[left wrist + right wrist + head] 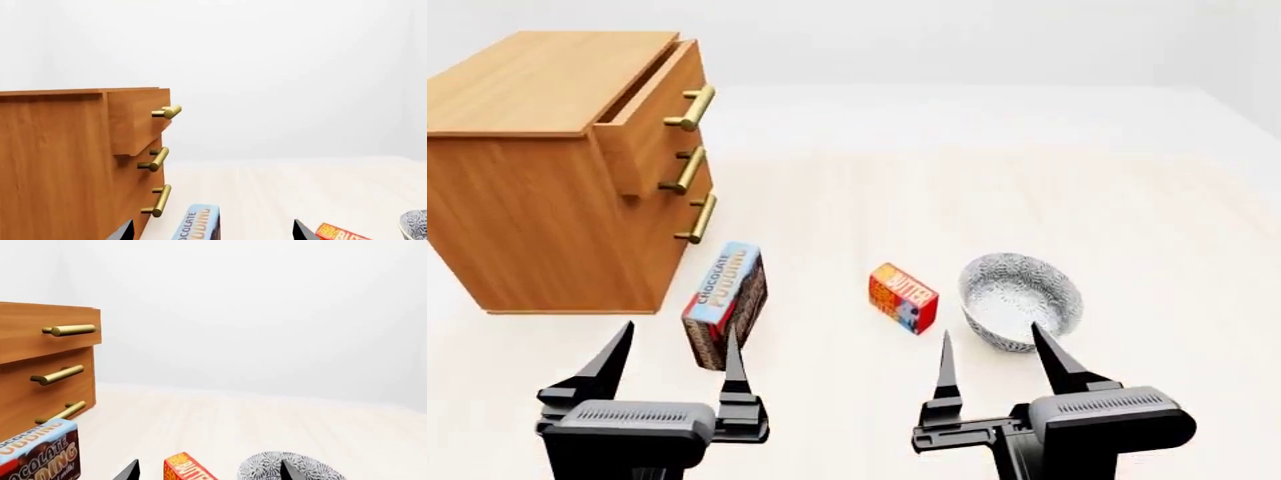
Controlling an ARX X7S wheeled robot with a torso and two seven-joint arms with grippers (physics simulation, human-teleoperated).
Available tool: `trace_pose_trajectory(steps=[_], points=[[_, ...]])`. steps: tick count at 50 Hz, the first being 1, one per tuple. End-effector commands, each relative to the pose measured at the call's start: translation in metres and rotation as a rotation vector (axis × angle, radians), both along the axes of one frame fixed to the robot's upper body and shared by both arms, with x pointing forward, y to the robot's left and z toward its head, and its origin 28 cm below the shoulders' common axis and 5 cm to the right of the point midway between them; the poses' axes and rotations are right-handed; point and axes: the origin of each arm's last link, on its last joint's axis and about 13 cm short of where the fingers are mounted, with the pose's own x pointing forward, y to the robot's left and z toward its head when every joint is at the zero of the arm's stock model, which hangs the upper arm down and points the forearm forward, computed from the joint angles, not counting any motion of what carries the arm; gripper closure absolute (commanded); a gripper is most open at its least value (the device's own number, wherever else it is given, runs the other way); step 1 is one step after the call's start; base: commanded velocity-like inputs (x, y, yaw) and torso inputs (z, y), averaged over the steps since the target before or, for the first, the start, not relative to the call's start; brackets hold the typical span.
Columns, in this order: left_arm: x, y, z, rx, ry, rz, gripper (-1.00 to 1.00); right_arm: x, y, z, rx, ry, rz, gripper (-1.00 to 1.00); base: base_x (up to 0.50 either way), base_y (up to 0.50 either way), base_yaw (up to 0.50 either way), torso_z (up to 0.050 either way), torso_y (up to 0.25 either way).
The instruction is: Put the butter at the back in the top drawer of the cabinet and close it.
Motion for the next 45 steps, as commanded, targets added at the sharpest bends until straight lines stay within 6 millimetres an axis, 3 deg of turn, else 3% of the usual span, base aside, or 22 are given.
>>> trace_pose_trajectory(steps=[1, 16, 45], points=[[-0.0013, -0.0002, 0.0003, -0.003, -0.002, -0.002, -1.00, -0.0010, 0.0004, 0.0006, -0.002, 0.000, 0.003, -1.00, 0.50, 0.00, 0.00, 0.000, 0.000], [-0.0032, 0.0002, -0.0001, -0.008, -0.001, -0.004, -1.00, -0.0025, 0.0015, 0.0013, -0.003, -0.002, 0.005, -1.00, 0.50, 0.00, 0.00, 0.000, 0.000], [-0.0046, 0.0004, -0.0019, -0.010, 0.003, -0.005, -1.00, -0.0048, 0.0021, 0.0014, 0.005, -0.022, 0.016, -1.00, 0.07, 0.00, 0.00, 0.000, 0.001]])
